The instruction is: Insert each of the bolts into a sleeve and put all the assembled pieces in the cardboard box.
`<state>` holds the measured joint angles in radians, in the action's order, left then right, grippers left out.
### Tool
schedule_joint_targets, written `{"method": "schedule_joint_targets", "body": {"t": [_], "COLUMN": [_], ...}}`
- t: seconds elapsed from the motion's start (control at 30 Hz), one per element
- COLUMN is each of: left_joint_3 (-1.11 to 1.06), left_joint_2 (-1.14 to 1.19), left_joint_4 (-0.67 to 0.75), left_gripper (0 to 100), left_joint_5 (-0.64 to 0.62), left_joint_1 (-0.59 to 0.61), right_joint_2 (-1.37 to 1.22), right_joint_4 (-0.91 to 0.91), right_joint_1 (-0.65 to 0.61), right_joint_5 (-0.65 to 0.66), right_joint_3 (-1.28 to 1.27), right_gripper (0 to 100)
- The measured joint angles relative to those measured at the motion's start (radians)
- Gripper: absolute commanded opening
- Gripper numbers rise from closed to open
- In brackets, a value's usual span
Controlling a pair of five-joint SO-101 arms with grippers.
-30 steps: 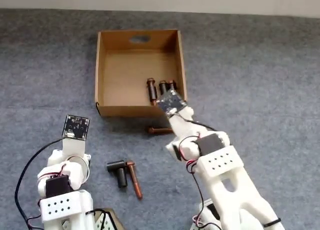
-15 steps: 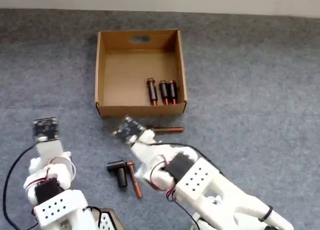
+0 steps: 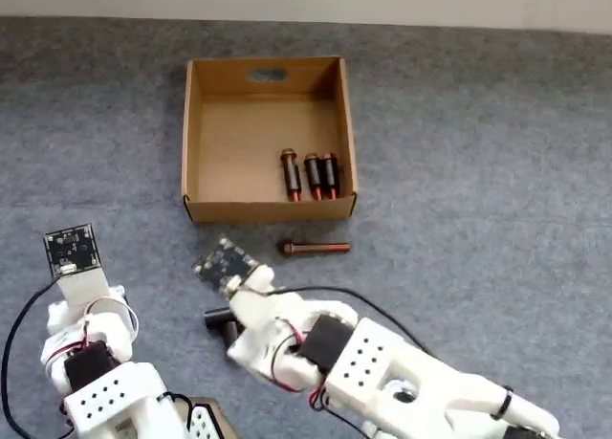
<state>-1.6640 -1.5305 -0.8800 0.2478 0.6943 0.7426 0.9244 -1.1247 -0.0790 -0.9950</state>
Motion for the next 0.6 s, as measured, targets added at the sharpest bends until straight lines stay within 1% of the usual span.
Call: {"method": "schedule_joint_targets", "body": {"t": [0.13, 0.27, 0.37, 0.4, 0.6], "left_joint_3": [-0.003, -0.003, -0.003, -0.003, -0.003], "left_joint_2": [0.0, 0.0, 0.0, 0.0, 0.0], "left_joint_4": [0.008, 0.008, 0.009, 0.009, 0.011], "left_gripper": [2, 2, 2, 2, 2], "left_joint_5": [0.0, 0.0, 0.0, 0.0, 0.0], "left_joint_1": [0.0, 0.0, 0.0, 0.0, 0.0], "right_joint_2": [0.0, 0.002, 0.002, 0.0, 0.0], "right_joint_4": [-0.049, -0.196, -0.298, -0.316, -0.345], "right_joint_1": [-0.071, -0.11, -0.112, -0.112, -0.112], "right_joint_5": [0.0, 0.0, 0.0, 0.012, 0.204], "right_joint_3": [-0.02, -0.101, -0.155, -0.161, -0.161], "right_gripper": [15.5, 15.5, 15.4, 15.4, 15.2]}}
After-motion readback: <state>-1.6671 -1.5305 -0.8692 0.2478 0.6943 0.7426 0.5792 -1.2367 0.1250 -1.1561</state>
